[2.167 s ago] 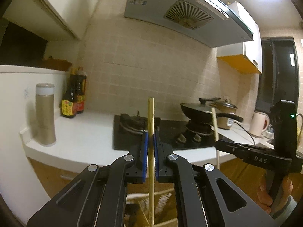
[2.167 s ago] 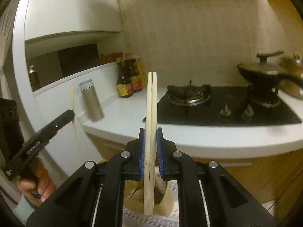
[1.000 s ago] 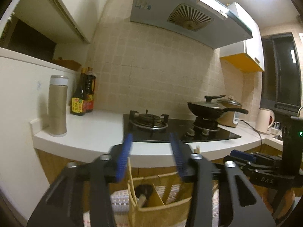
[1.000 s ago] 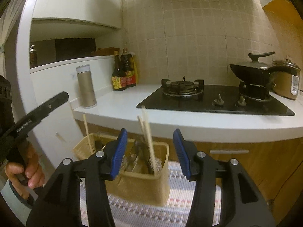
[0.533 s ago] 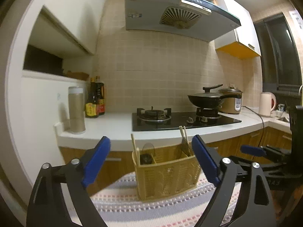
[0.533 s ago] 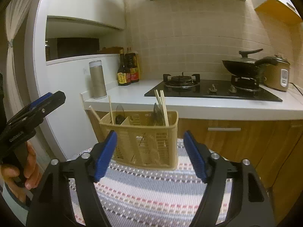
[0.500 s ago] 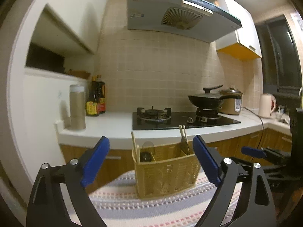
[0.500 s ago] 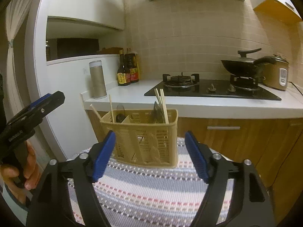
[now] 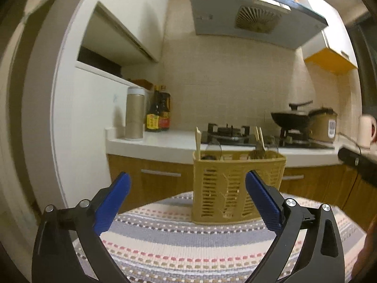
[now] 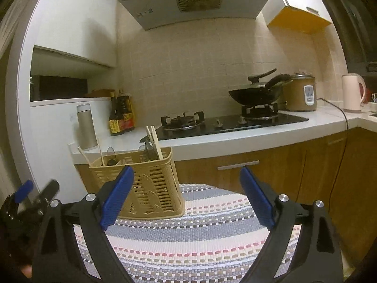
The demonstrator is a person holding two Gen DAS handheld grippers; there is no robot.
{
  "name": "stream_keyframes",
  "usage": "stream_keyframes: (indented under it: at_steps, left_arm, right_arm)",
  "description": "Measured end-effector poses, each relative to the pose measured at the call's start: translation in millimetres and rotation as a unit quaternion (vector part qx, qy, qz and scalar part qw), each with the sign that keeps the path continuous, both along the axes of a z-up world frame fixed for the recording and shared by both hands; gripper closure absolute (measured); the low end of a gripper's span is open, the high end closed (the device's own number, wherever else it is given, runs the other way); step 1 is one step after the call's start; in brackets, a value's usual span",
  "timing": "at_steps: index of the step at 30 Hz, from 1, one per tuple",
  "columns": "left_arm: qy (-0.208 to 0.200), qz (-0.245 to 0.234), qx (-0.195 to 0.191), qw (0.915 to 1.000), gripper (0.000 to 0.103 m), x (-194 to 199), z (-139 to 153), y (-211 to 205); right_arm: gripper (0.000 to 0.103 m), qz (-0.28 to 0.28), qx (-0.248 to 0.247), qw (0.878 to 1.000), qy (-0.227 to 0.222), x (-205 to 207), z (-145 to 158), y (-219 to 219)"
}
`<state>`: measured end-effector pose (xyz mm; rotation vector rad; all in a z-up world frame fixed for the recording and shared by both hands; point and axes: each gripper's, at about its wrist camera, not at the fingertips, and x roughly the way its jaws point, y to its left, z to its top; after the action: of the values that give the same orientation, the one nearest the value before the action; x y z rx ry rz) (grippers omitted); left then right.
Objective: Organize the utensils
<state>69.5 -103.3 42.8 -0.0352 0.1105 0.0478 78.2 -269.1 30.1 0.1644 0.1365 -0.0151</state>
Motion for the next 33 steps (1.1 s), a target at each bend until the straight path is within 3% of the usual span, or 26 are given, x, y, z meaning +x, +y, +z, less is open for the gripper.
stream_keyframes:
  at_steps: [7, 15, 33]
  left_arm:
    - [0.042, -0.003, 0.014, 0.9990, 0.008, 10, -14, -3]
    - [0.043, 0.002, 0.031, 0.9986, 0.008, 7, -15, -10]
    - [0.068, 0.007, -0.006, 0.9976, 0.008, 15, -16, 4]
  right_arm:
    - [0.011, -0.037, -0.067, 0.997, -0.014, -2, -14, 16]
    - [0.008, -0.015, -0.039, 0.999, 0.007, 0, -19, 6]
    - [0.008, 0.000, -0.044, 0.999, 0.025, 5, -23, 11]
